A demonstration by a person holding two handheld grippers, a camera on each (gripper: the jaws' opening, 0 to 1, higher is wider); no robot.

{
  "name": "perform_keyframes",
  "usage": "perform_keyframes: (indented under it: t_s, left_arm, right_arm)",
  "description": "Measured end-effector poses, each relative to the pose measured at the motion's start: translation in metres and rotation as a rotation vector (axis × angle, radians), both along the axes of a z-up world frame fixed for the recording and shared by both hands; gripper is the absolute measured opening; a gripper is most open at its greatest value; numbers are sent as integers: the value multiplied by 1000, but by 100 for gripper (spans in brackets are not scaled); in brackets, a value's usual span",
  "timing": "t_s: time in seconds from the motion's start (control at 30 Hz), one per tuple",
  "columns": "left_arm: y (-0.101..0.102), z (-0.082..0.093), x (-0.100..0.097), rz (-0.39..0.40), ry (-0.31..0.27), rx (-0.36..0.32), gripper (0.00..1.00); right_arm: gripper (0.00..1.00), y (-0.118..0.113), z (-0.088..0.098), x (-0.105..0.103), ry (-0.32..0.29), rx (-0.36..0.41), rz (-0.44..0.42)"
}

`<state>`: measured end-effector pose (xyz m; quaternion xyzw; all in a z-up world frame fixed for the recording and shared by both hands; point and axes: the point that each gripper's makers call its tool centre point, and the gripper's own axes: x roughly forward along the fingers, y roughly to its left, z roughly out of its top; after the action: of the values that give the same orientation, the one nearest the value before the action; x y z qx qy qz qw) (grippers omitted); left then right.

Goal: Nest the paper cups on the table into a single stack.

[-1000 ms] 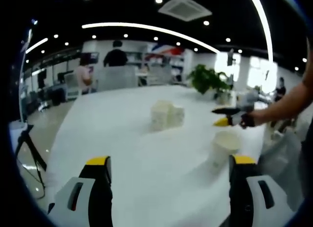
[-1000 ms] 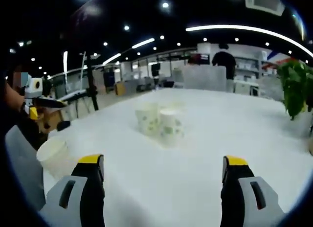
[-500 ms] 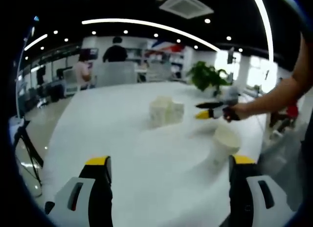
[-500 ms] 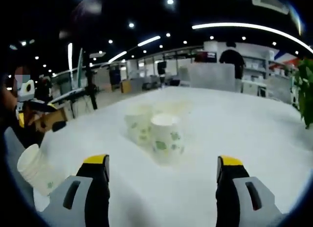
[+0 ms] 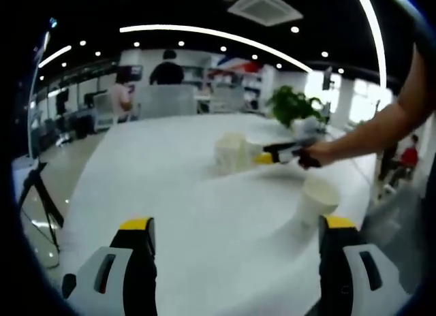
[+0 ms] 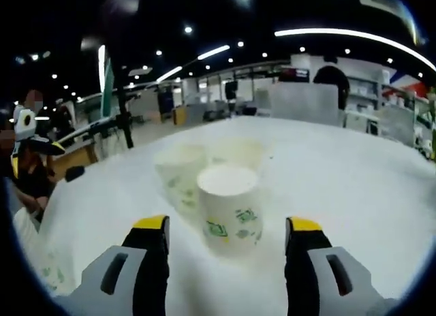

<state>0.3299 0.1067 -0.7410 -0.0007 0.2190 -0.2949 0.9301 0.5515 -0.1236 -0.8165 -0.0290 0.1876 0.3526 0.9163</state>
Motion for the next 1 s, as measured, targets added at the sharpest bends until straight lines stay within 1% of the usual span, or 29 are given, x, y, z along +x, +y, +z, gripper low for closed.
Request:
perform_keyframes:
  t_s: [0.1, 0.17, 0.23, 0.27, 0.33, 0.6, 0.8, 0.93, 1.0]
  left_arm:
    - [1, -1, -2, 5, 5, 2, 98]
    - [2, -3, -3, 7, 9, 3, 98]
    - [3, -3, -3, 8, 11, 3, 98]
    - [3, -3, -3, 11, 11, 3, 98]
    - [4, -4, -2, 16, 10, 6, 98]
    - [3, -6, -2, 18, 13, 5, 98]
    - [3, -4, 1, 23, 14, 12, 98]
    - [2, 0, 3, 21, 4, 11, 98]
    - [1, 2, 4, 19, -1, 9, 98]
  right_arm:
    - [60, 2, -1, 9, -1, 0, -9]
    - [57, 4, -2, 12, -1, -5, -3]
    - [52, 5, -5, 12, 7, -12, 4]
    - [49, 4, -6, 13, 8, -25, 4]
    - [38, 4, -6, 13, 17, -21, 11]
    - [38, -1, -6, 8, 13, -28, 21]
    - [38, -2, 3, 6, 2, -24, 25]
    - [38, -5, 10, 7, -4, -16, 16]
    - [38, -5, 12, 7, 11, -8, 14]
